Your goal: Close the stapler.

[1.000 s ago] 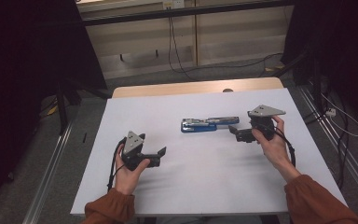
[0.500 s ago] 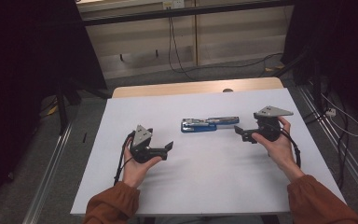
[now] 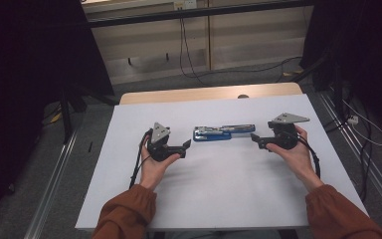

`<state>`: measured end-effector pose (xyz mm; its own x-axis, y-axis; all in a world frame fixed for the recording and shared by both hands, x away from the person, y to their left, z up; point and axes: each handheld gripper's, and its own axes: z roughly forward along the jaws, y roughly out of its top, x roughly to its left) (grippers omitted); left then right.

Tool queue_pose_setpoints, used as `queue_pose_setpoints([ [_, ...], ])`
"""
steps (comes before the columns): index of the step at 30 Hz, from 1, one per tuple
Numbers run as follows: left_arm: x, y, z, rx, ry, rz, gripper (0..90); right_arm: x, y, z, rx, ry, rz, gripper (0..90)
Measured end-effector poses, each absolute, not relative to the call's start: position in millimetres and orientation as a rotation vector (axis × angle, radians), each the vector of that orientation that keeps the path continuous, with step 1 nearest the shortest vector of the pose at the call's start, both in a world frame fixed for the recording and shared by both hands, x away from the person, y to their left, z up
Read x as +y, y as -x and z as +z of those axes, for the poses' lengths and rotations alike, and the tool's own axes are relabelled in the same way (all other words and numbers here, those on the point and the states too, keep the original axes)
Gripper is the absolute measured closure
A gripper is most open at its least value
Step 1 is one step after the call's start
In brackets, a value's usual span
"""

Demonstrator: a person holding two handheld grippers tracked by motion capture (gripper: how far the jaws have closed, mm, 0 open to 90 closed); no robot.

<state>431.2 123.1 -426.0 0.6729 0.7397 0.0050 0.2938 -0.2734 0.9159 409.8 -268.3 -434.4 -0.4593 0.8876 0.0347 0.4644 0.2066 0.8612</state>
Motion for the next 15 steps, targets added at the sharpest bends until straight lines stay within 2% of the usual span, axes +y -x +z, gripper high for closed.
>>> queue_pose_setpoints([
  [15, 100, -449, -429, 0.815, -1.846, 0.522, 4.4, -266, -411, -438, 2.004, -1.261, 1.149, 51.7],
])
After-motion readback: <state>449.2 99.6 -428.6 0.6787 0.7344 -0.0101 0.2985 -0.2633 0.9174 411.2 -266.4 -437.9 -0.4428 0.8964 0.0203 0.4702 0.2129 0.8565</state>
